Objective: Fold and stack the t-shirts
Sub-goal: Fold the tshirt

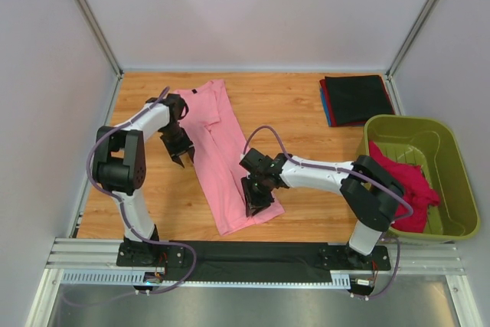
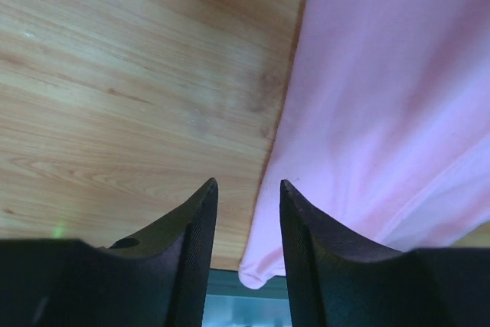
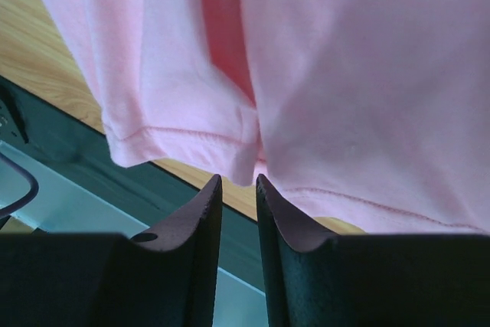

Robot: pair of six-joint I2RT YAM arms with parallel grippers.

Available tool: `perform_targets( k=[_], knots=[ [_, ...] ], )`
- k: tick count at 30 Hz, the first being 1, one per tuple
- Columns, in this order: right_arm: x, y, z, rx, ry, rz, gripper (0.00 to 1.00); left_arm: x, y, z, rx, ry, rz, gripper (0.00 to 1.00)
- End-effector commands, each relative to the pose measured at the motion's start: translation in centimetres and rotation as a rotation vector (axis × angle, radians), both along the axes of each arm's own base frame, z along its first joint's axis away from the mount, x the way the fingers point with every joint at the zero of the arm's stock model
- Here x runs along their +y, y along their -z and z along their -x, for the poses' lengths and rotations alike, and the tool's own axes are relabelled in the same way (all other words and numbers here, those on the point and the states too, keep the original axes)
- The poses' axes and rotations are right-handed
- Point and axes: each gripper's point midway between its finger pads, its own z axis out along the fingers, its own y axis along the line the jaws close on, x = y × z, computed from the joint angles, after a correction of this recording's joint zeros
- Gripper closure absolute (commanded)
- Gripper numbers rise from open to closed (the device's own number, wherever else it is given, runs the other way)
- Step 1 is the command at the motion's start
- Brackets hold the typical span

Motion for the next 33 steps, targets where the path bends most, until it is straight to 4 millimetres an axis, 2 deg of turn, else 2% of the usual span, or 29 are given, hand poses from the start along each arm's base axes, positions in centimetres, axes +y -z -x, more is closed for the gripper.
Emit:
perform_targets(
  k=[1, 5, 8, 11, 13, 14, 15, 17, 19, 22, 27, 28, 30, 32, 33],
  knots=[
    [0.6, 0.6, -1.1, -0.027, 0.026, 0.02, 0.75, -1.4, -1.3, 0.4, -0.057, 0.03, 0.097, 0.54],
    [0.0, 1.6, -1.1, -0.022, 0.034, 0.06, 0.78, -1.8, -0.1, 0.9, -0.055, 0.031, 0.128, 0.52],
    [0.0, 1.8, -1.1, -0.018, 0.036, 0.064, 0.8, -2.6, 0.7, 0.4, -0.056, 0.051, 0.171, 0.52],
    [-0.2, 1.9, -1.0, -0.014, 0.036, 0.069, 0.91, -2.4, 1.4, 0.1, -0.032, 0.062, 0.157, 0.55],
    [-0.2, 1.6, -1.0, -0.019, 0.039, 0.067, 0.98, -2.2, 1.9, -0.3, -0.014, 0.079, 0.149, 0.62],
    [-0.3, 1.5, -0.9, -0.019, 0.042, 0.068, 1.0, -2.0, 2.1, -0.1, 0.011, 0.084, 0.138, 0.74],
    [-0.5, 1.6, -0.9, -0.02, 0.043, 0.071, 1.0, -2.0, 1.9, -0.7, 0.008, 0.092, 0.129, 0.8],
    [-0.7, 1.5, -0.8, -0.022, 0.048, 0.071, 1.0, -1.0, 2.4, -0.2, 0.058, 0.104, 0.078, 0.93],
    [-0.9, 1.5, -0.7, -0.021, 0.048, 0.075, 1.0, -0.1, 2.1, -0.2, 0.073, 0.113, 0.038, 0.96],
    [-1.1, 1.7, -0.5, -0.016, 0.052, 0.08, 1.0, 0.8, 1.5, -0.2, 0.084, 0.12, -0.003, 0.94],
    [-0.7, 0.7, -0.8, -0.027, 0.057, 0.067, 0.99, 1.3, -0.7, 0.0, 0.079, 0.109, -0.033, 0.82],
    [-0.3, 0.1, -1.1, -0.035, 0.054, 0.056, 0.98, 1.2, -1.2, 0.2, 0.077, 0.1, -0.027, 0.74],
    [0.0, -0.9, -1.3, -0.045, 0.054, 0.045, 0.93, 0.8, -2.5, 0.3, 0.049, 0.084, -0.01, 0.72],
    [0.3, -2.3, -1.7, -0.061, 0.047, 0.032, 0.86, -0.6, -3.5, 0.3, 0.004, 0.08, 0.055, 0.7],
    [-0.1, -2.9, -1.9, -0.066, 0.052, 0.042, 0.85, -1.4, -4.3, 1.1, -0.023, 0.084, 0.085, 0.69]
  ],
)
